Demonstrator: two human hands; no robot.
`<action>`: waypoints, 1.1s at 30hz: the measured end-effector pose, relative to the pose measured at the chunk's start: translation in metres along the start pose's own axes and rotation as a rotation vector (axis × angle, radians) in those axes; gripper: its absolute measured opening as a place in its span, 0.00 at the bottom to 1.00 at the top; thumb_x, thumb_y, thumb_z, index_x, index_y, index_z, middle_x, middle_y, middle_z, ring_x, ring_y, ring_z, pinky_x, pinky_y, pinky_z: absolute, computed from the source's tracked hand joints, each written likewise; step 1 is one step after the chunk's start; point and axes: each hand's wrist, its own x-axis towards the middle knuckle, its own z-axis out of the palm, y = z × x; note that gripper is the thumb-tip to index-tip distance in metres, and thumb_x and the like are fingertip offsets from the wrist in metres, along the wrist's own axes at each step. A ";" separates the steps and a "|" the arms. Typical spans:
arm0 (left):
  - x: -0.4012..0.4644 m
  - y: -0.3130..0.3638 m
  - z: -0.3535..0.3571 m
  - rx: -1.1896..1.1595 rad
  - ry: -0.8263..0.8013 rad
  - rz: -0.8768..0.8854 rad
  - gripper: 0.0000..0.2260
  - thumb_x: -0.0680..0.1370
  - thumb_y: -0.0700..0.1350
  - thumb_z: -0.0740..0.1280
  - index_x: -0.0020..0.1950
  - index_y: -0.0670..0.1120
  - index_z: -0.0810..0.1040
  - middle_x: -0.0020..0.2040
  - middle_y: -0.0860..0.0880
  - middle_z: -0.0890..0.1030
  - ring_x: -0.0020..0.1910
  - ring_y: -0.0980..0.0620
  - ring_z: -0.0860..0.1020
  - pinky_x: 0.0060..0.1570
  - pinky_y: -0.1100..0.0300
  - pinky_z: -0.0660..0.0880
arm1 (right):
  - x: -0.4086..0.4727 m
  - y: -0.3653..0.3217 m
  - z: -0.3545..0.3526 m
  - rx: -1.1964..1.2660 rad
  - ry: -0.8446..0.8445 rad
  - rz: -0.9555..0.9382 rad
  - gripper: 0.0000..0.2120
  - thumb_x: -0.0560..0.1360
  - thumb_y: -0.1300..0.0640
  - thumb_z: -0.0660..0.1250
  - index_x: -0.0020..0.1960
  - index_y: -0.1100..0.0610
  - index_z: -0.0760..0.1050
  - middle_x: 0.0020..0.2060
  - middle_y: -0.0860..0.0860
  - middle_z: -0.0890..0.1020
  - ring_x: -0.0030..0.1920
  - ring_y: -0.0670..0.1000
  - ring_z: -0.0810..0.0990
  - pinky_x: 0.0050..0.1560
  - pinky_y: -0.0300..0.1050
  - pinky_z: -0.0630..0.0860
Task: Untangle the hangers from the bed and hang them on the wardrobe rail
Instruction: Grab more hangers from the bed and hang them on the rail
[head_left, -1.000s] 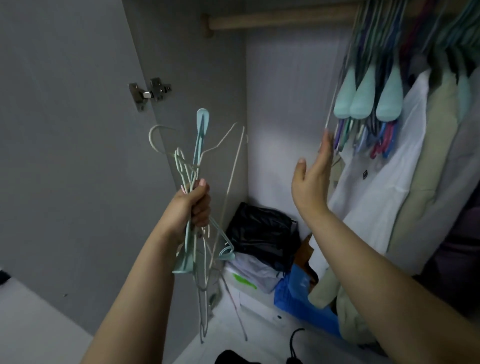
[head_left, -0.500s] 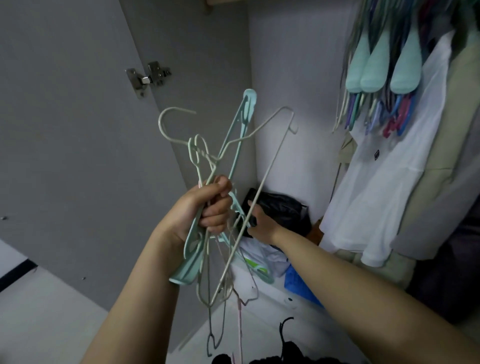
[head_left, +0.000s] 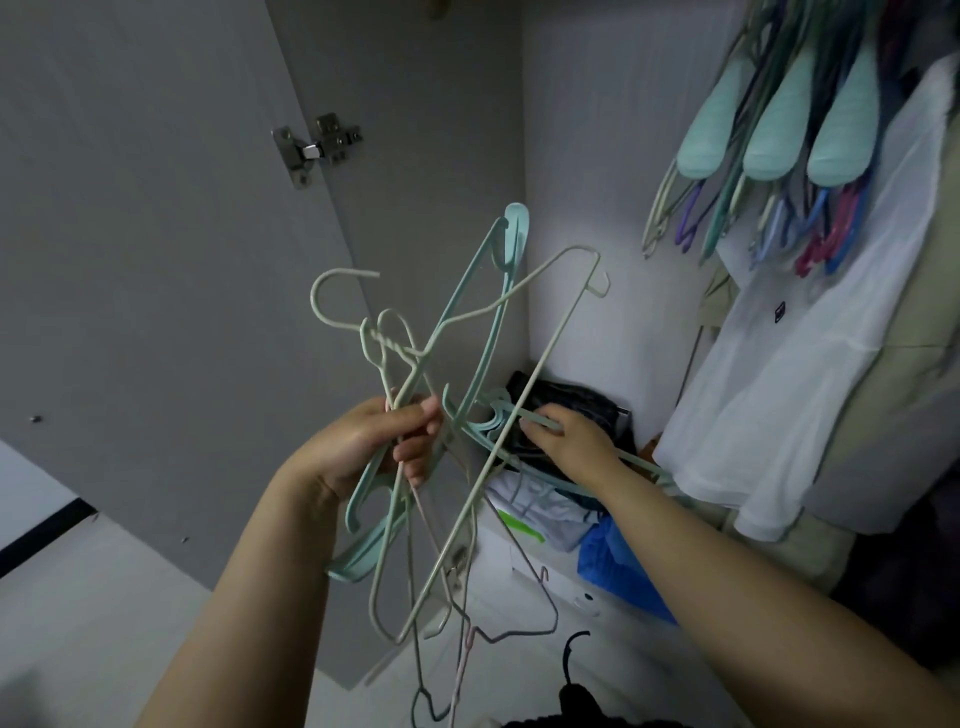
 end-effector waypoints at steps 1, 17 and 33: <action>0.000 -0.001 -0.001 0.058 0.062 -0.023 0.13 0.75 0.48 0.70 0.38 0.42 0.73 0.24 0.48 0.67 0.24 0.50 0.71 0.32 0.57 0.75 | 0.000 0.000 -0.001 0.009 0.028 0.003 0.16 0.75 0.38 0.61 0.44 0.49 0.76 0.36 0.48 0.81 0.41 0.49 0.79 0.44 0.48 0.74; 0.026 -0.011 0.019 0.507 0.929 0.304 0.11 0.83 0.48 0.56 0.52 0.48 0.79 0.22 0.50 0.70 0.19 0.53 0.70 0.25 0.57 0.74 | -0.001 -0.023 -0.001 -0.181 0.251 -0.292 0.17 0.79 0.53 0.55 0.56 0.61 0.78 0.46 0.61 0.80 0.47 0.62 0.78 0.46 0.56 0.76; 0.019 -0.021 -0.028 0.739 1.123 0.174 0.12 0.77 0.49 0.60 0.60 0.49 0.73 0.48 0.46 0.82 0.48 0.41 0.79 0.45 0.53 0.74 | -0.007 0.014 -0.027 -0.090 0.068 0.023 0.14 0.81 0.49 0.58 0.51 0.58 0.77 0.45 0.53 0.82 0.46 0.53 0.79 0.47 0.48 0.75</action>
